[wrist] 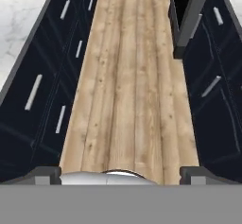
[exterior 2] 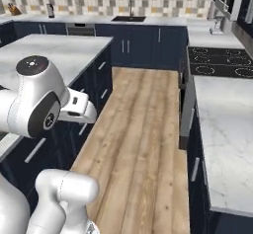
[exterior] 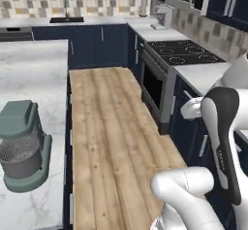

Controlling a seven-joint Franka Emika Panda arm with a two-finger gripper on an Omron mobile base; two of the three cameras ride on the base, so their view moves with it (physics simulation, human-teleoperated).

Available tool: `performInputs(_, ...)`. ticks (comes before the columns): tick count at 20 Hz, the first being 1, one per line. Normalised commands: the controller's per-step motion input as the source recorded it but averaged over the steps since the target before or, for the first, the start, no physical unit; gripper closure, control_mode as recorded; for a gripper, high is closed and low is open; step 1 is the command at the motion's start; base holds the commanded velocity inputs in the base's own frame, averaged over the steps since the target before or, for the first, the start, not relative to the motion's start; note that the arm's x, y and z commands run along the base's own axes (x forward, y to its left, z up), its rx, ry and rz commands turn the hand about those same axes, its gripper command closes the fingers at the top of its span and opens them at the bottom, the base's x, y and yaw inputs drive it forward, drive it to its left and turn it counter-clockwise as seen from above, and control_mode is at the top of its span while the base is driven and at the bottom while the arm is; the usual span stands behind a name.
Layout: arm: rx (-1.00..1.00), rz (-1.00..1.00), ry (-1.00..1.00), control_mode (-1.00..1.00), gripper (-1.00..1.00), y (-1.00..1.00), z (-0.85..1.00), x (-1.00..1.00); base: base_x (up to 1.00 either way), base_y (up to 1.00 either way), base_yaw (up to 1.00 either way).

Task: Navigate to the coffee machine.

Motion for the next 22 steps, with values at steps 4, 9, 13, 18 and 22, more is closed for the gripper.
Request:
performInputs(4,0.0,0.0,0.0,1.0,-1.0,0.0,0.0,0.0,1.0,-0.13,0.19)
performInputs(9,0.0,0.0,0.0,1.0,-1.0,0.0,0.0,0.0,1.0,-0.44,0.05)
performInputs(13,0.0,0.0,0.0,1.0,-1.0,0.0,0.0,0.0,1.0,-0.33,0.0)
performInputs(18,0.0,0.0,0.0,1.0,-1.0,0.0,0.0,0.0,1.0,-0.17,0.0)
performInputs(22,0.0,0.0,0.0,1.0,-1.0,0.0,0.0,0.0,1.0,-0.14,0.0)
